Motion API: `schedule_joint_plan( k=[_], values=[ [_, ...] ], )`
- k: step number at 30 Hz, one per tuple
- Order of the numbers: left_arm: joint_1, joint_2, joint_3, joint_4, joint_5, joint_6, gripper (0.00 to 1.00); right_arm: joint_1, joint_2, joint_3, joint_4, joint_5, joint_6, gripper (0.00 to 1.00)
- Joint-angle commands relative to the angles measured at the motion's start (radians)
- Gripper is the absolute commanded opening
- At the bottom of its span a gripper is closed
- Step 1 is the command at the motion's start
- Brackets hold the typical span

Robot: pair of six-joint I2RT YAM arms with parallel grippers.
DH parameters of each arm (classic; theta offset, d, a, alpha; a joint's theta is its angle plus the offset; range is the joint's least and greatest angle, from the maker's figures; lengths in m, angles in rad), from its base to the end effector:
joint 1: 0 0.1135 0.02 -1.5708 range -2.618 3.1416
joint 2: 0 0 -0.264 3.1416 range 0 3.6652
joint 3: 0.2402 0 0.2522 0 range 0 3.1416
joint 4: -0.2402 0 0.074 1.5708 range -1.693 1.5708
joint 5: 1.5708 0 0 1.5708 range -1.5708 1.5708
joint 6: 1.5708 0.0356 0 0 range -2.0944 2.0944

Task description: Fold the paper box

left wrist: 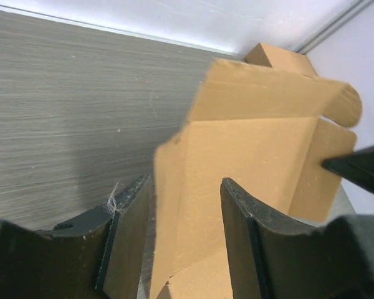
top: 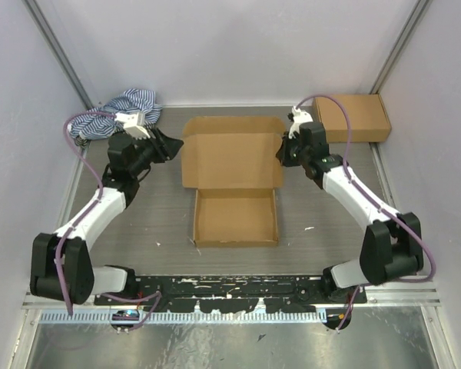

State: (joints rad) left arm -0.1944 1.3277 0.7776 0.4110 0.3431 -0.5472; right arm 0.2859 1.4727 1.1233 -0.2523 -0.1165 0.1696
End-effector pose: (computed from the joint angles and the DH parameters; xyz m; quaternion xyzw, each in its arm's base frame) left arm 0.2951 -0.0703 0.2779 -0.0202 0.7516 -0.3544 0.5560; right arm 0.3202 0.0984 0.2868 -0.0784 0.8803 0.1552 0.4414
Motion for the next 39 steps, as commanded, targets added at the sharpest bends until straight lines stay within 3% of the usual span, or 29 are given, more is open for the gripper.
schedule_joint_plan(
  k=[1,5,10,15,27,39],
  values=[
    [-0.002,-0.100,0.085,-0.284,-0.082,0.092,0.55,0.010,-0.186,-0.196,0.291,-0.021,-0.051,0.01],
    [-0.003,-0.113,0.166,-0.448,-0.079,0.138,0.55,0.021,-0.302,-0.338,0.409,-0.038,-0.057,0.01],
    [-0.007,-0.079,0.266,-0.561,0.044,0.134,0.53,0.041,-0.375,-0.358,0.346,-0.040,-0.064,0.01],
    [-0.038,-0.072,0.343,-0.708,0.032,0.194,0.52,0.052,-0.434,-0.343,0.289,-0.034,-0.051,0.01],
    [-0.098,-0.126,0.276,-0.692,-0.246,0.244,0.52,0.078,-0.441,-0.277,0.206,-0.043,-0.065,0.01],
    [-0.134,0.044,0.377,-0.675,-0.249,0.279,0.52,0.088,-0.424,-0.250,0.175,-0.045,-0.084,0.01]
  ],
)
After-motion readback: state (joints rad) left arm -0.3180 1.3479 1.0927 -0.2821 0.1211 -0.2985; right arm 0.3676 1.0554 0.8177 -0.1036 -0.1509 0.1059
